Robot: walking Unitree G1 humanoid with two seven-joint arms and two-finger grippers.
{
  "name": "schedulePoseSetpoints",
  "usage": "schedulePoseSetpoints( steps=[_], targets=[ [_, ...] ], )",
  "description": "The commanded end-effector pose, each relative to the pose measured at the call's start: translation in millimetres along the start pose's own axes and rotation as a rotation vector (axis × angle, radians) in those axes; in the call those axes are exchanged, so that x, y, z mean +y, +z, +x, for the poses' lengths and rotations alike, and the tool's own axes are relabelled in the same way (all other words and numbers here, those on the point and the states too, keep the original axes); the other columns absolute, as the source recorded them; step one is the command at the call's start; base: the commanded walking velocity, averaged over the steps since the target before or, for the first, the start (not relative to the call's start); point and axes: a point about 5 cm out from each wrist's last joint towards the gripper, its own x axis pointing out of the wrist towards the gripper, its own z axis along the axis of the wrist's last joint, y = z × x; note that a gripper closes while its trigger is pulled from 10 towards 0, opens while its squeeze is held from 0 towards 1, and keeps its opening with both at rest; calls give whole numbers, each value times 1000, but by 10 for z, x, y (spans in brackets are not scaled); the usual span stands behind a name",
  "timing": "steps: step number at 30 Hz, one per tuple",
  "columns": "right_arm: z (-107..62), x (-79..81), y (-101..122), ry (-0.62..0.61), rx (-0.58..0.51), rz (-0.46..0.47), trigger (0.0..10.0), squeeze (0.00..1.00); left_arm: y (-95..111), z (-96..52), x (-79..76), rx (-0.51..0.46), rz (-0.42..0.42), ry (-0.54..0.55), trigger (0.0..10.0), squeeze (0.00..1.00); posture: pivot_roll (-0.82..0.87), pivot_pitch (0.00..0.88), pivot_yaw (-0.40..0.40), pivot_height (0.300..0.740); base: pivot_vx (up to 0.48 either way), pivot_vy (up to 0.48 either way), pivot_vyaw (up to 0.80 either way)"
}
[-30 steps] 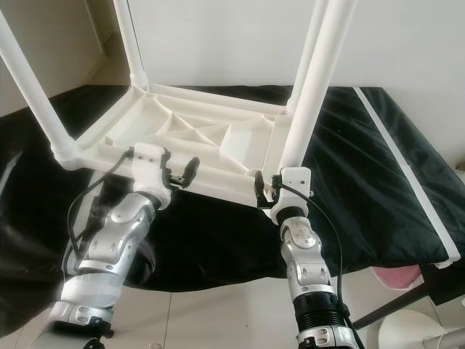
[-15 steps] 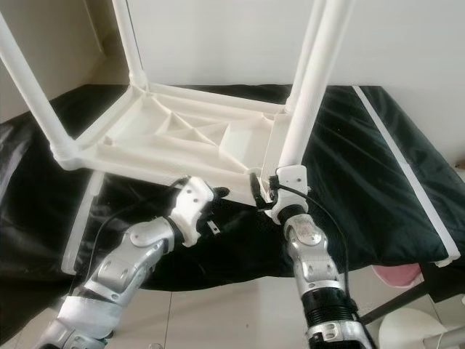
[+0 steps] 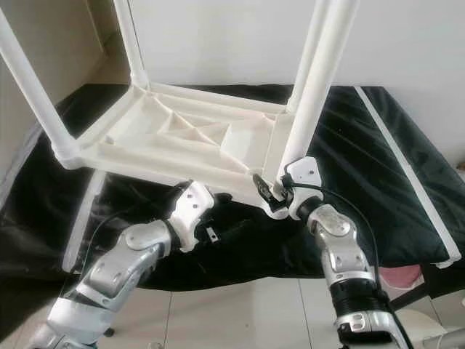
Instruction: Building children table
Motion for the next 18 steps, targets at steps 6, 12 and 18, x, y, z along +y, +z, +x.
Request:
schedulePoseSetpoints(
  steps=[6,12,18],
  targets=[
    [-55,22,-156,50,64,30,0,0,-28,2,-44,27,11,-78,10000,0,-20,19,-34,740,0,0,0],
    [-95,20,-218,52,88,48,0,0,-27,-1,-44,29,13,-77,10000,0,-25,17,-32,740,0,0,0],
    [-114,-39,-292,-65,142,59,10000,0,-28,4,-49,32,18,-80,10000,0,-33,19,-22,740,0,0,0]
  ],
)
